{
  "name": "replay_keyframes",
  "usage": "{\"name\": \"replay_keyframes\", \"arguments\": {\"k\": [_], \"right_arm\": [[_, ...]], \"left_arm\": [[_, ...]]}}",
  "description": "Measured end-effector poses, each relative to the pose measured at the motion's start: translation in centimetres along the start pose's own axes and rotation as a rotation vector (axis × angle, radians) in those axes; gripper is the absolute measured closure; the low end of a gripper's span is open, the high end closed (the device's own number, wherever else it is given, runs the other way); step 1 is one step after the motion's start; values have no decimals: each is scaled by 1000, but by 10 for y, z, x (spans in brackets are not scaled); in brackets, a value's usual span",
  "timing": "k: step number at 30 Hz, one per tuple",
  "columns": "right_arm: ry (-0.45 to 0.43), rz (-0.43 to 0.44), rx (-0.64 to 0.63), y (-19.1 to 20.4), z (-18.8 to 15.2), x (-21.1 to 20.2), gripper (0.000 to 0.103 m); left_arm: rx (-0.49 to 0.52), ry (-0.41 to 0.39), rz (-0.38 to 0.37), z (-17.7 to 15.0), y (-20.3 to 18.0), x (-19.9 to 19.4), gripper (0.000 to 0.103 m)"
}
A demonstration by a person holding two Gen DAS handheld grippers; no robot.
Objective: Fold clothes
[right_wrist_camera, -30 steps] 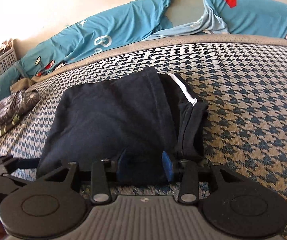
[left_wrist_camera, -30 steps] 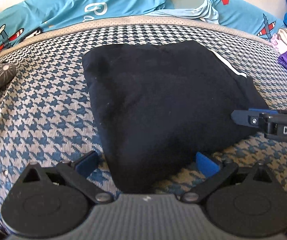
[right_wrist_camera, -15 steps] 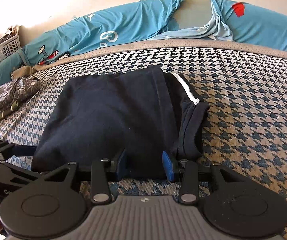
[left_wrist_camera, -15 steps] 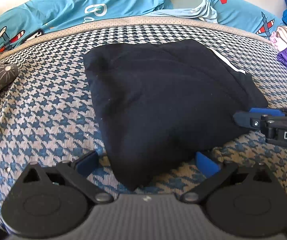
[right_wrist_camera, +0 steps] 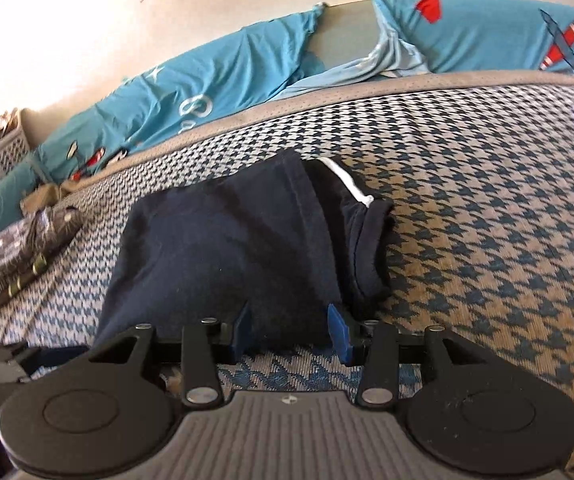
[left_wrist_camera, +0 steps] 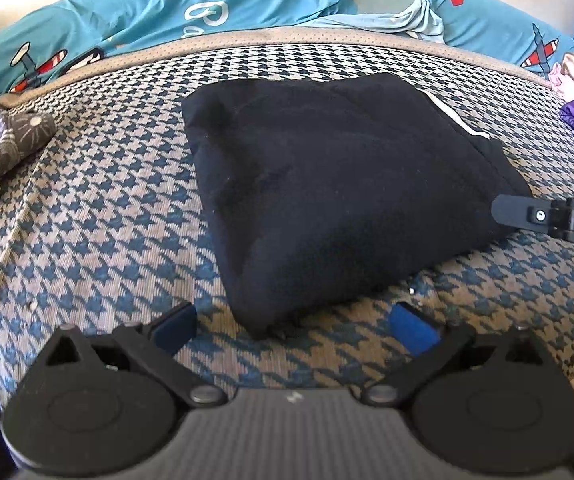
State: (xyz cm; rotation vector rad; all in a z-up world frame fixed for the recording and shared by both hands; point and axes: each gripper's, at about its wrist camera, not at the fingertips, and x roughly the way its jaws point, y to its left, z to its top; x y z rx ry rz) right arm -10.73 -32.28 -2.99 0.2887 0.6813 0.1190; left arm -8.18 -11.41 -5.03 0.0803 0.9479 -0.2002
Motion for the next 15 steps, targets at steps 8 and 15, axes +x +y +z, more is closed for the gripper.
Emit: {"name": "replay_keyframes", "arguments": {"k": [8, 15], "right_arm": [[8, -10, 18, 1, -2, -8, 58], [28, -15, 34, 0, -2, -7, 57]], "left_arm": [[-16, 15, 8, -2, -1, -3, 0], [-18, 19, 11, -1, -1, -2, 0]]}}
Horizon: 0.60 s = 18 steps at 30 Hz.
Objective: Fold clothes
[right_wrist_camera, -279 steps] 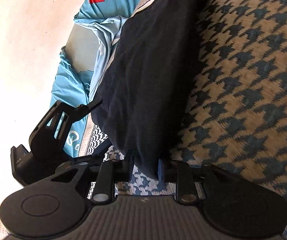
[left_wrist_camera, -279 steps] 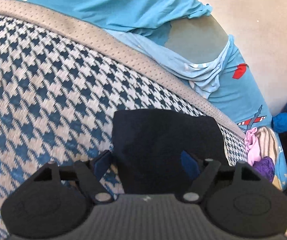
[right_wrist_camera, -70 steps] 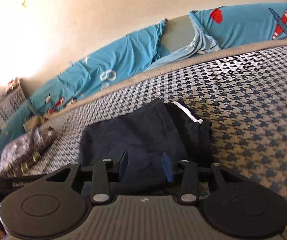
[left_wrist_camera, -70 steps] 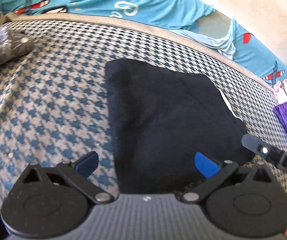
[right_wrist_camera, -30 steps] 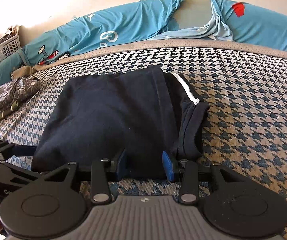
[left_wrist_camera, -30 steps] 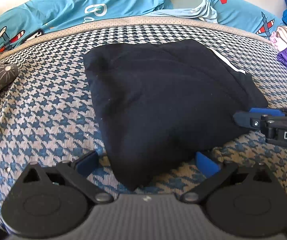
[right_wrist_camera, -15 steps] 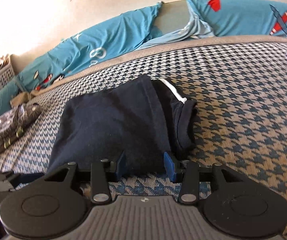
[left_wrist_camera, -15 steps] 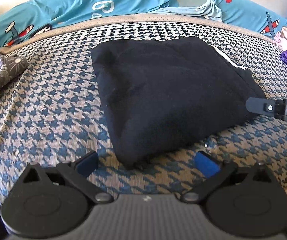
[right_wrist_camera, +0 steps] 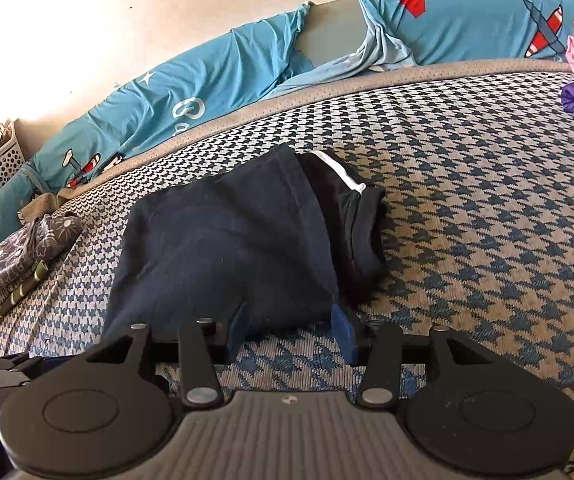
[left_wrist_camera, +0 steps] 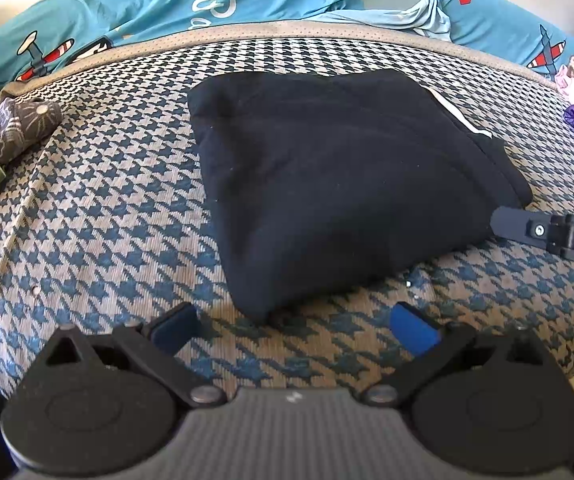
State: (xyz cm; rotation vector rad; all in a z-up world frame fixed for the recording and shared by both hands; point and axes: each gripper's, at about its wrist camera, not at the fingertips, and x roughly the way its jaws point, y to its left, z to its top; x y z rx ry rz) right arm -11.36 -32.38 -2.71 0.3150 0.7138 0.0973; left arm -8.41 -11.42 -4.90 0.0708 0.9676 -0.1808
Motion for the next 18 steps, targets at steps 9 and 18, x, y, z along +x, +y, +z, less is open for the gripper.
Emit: {"name": "replay_keyframes", "arguments": {"k": [9, 18], "right_arm": [[49, -26, 5, 0, 1, 7, 57], [72, -65, -36, 2, -3, 9, 57]], "left_arm": [[22, -1, 3, -1, 1, 4, 0], [39, -20, 5, -3, 1, 4, 0]]}}
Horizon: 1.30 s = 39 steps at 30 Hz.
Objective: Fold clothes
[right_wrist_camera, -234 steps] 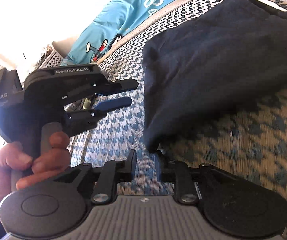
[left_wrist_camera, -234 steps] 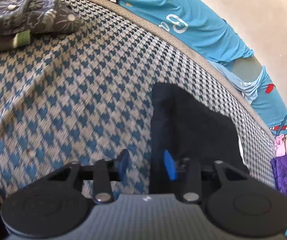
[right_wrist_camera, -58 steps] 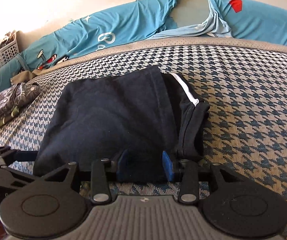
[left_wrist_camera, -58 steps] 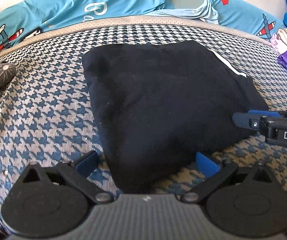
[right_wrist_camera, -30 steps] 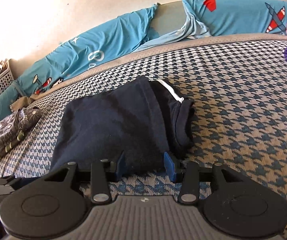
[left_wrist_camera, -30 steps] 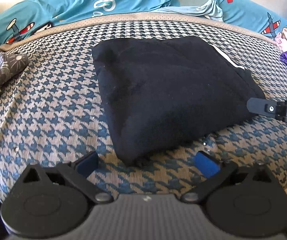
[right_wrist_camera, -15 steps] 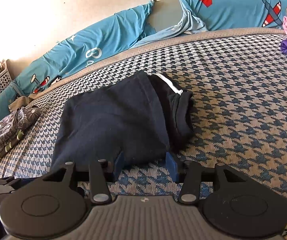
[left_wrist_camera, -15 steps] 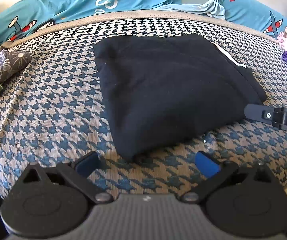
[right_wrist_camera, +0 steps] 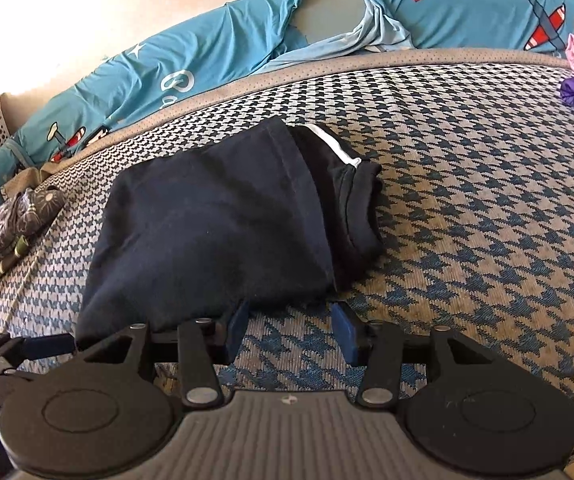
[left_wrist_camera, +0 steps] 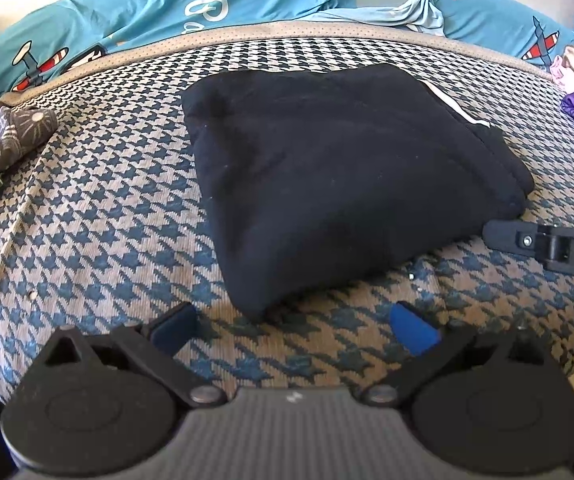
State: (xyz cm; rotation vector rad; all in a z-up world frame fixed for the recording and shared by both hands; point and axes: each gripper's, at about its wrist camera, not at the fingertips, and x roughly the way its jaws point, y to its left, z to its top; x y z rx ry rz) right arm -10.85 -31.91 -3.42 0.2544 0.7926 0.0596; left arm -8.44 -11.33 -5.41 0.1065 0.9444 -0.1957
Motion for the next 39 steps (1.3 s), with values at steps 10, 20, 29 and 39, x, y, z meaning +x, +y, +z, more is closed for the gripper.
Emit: {"name": "replay_keyframes", "arguments": {"k": [10, 20, 29, 39], "right_arm": [[9, -6, 33, -4, -4, -4, 56], [5, 2, 92, -10, -3, -9, 56], [-20, 30, 86, -8, 0, -15, 55], [-33, 55, 140, -15, 4, -22, 55]], "left_arm": [[8, -15, 4, -3, 1, 0, 0], [22, -24, -9, -6, 2, -4, 0], [-16, -26, -20, -3, 5, -8, 0], [-88, -60, -63, 12, 15, -21, 0]]}}
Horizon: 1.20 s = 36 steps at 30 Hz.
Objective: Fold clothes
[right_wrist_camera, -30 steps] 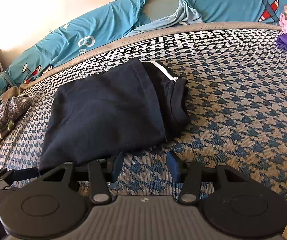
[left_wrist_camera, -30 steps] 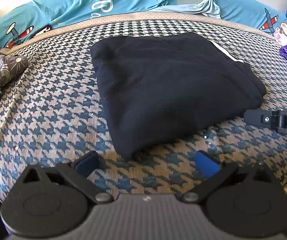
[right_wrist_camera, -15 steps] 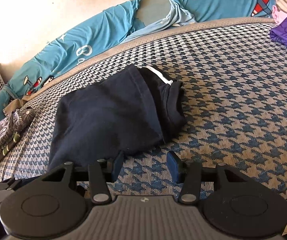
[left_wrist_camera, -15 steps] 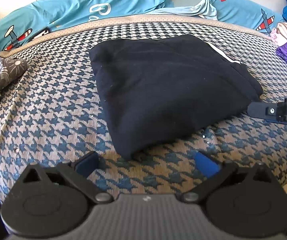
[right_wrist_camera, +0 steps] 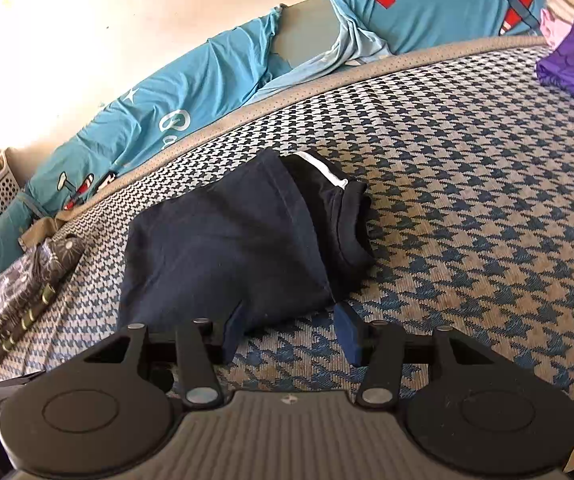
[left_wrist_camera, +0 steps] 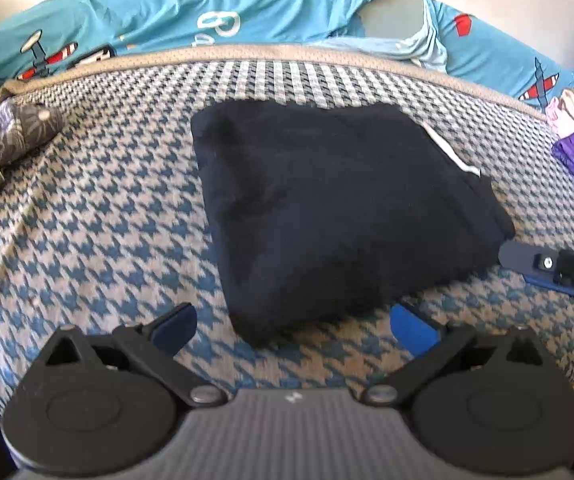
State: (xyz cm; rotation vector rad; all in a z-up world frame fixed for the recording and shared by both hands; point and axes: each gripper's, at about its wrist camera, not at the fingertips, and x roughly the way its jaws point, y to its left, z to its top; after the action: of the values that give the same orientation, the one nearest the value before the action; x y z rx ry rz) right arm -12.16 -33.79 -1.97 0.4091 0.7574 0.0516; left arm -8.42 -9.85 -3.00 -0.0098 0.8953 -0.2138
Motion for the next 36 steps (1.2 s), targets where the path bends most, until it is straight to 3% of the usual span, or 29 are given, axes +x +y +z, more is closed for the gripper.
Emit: {"name": "replay_keyframes", "arguments": {"k": [9, 36], "right_arm": [[-1, 3, 68, -11, 7, 0, 54], [21, -1, 36, -6, 5, 5, 54]], "left_arm": [[-47, 3, -12, 2, 13, 3, 0], [-47, 19, -20, 0, 13, 7, 0]]}}
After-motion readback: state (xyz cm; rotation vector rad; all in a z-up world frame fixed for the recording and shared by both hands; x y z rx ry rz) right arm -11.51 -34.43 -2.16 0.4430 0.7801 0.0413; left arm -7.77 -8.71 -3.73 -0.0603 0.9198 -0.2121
